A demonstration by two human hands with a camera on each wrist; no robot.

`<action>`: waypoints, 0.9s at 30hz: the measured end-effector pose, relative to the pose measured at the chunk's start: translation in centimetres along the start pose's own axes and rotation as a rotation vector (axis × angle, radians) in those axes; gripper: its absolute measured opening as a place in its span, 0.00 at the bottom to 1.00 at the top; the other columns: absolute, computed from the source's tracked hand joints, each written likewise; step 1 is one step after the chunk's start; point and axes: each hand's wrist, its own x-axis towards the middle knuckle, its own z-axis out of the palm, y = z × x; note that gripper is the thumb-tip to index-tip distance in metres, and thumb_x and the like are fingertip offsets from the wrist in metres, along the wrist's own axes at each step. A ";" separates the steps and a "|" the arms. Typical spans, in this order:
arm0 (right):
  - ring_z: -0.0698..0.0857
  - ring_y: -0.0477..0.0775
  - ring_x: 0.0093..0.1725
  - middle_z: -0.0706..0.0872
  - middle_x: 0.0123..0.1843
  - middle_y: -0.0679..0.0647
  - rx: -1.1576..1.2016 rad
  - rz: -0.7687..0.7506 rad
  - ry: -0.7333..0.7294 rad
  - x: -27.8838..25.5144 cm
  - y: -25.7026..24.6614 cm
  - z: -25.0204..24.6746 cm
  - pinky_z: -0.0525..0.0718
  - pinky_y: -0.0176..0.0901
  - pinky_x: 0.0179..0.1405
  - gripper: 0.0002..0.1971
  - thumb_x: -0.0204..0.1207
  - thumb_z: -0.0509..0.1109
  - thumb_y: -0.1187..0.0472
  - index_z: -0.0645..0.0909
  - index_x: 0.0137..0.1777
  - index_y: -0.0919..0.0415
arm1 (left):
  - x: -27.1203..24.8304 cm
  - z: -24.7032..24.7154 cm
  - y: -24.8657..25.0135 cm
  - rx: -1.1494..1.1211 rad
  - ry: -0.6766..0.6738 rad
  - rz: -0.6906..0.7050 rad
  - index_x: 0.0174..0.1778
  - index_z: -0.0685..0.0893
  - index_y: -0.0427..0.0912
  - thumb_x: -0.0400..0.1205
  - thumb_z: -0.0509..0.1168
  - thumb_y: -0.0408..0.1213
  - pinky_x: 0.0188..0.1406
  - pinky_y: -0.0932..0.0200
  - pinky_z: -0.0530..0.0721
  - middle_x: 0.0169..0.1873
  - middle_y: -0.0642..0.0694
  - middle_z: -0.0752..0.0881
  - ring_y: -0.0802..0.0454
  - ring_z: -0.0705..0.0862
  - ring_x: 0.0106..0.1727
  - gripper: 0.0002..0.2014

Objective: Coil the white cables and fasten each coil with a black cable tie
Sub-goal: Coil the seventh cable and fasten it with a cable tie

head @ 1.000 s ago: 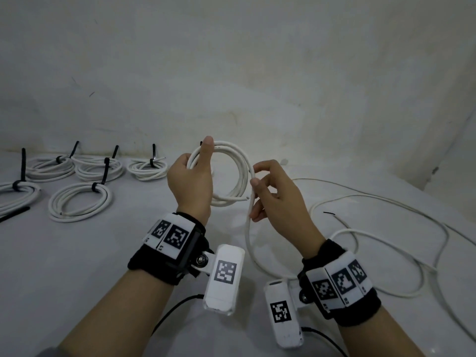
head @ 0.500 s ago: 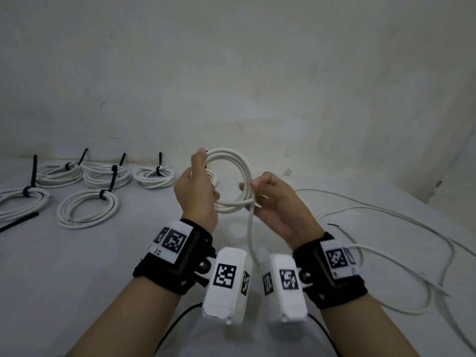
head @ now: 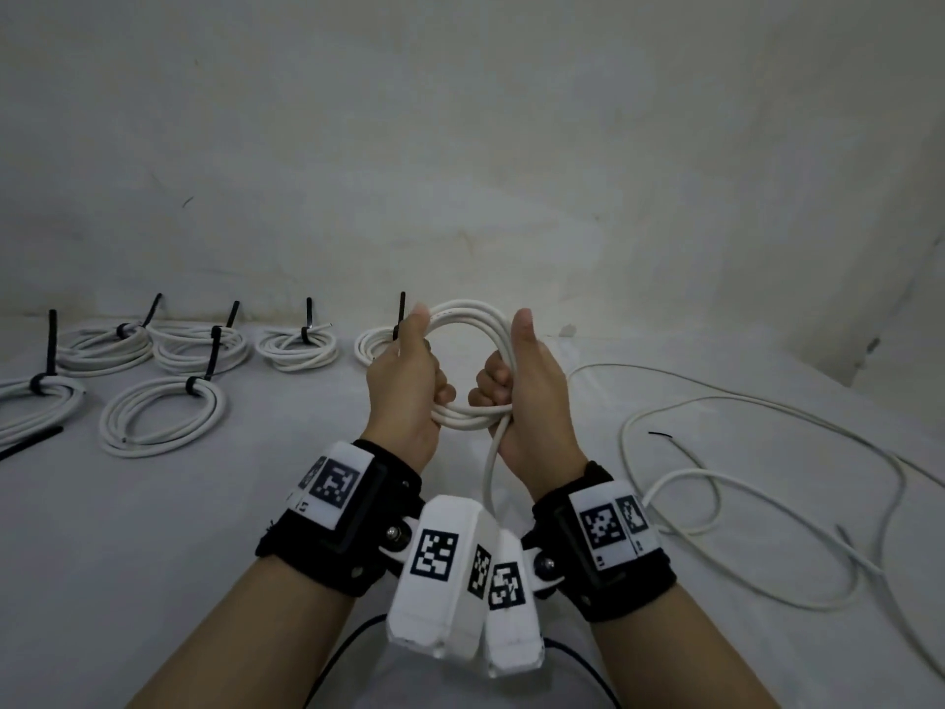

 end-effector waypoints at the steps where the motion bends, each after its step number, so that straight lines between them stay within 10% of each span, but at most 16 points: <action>1: 0.66 0.45 0.19 0.67 0.21 0.49 0.014 0.036 -0.026 0.0 -0.1 -0.3 0.69 0.36 0.20 0.19 0.82 0.60 0.44 0.72 0.41 0.61 | 0.0 0.0 0.0 -0.001 -0.026 -0.014 0.30 0.68 0.45 0.84 0.60 0.48 0.14 0.65 0.64 0.16 0.53 0.62 0.58 0.61 0.15 0.18; 11: 0.59 0.43 0.11 0.59 0.13 0.47 0.263 0.165 0.091 -0.3 -1.6 -1.5 0.63 0.32 0.12 0.27 0.81 0.62 0.43 0.67 0.23 0.57 | -0.2 -0.1 0.8 0.100 -0.460 -0.174 0.29 0.67 0.44 0.85 0.55 0.53 0.28 0.64 0.77 0.21 0.50 0.68 0.56 0.70 0.23 0.22; 15: 0.58 0.43 0.12 0.59 0.14 0.46 0.291 0.098 0.129 -0.3 -2.1 -1.6 0.63 0.32 0.13 0.26 0.82 0.61 0.44 0.65 0.25 0.57 | -1.0 -1.8 1.5 0.650 -0.407 -0.145 0.42 0.77 0.43 0.80 0.49 0.65 0.43 0.55 0.82 0.39 0.43 0.79 0.50 0.80 0.38 0.27; 19: 0.57 0.43 0.12 0.58 0.15 0.46 0.384 0.053 0.118 -0.5 -2.4 -1.4 0.63 0.32 0.14 0.26 0.82 0.60 0.44 0.65 0.24 0.57 | -2.2 -4.0 1.1 0.996 -0.600 -0.494 0.53 0.76 0.39 0.76 0.42 0.70 0.34 0.57 0.86 0.36 0.39 0.89 0.48 0.86 0.30 0.36; 24: 0.58 0.43 0.12 0.59 0.14 0.47 0.413 0.037 0.089 -1.5 -1.3 -0.2 0.65 0.32 0.14 0.27 0.82 0.59 0.43 0.65 0.24 0.57 | -2.3 -4.1 -0.8 0.570 -0.490 -0.574 0.56 0.74 0.36 0.83 0.59 0.53 0.37 0.57 0.90 0.53 0.30 0.87 0.43 0.91 0.36 0.21; 27: 0.58 0.44 0.13 0.59 0.15 0.47 0.417 -0.001 0.096 -1.8 -1.5 0.1 0.65 0.33 0.14 0.27 0.83 0.59 0.43 0.65 0.25 0.57 | -2.0 -4.3 -1.4 0.412 -0.386 -0.450 0.53 0.75 0.31 0.80 0.67 0.30 0.35 0.58 0.90 0.48 0.33 0.87 0.44 0.90 0.33 0.10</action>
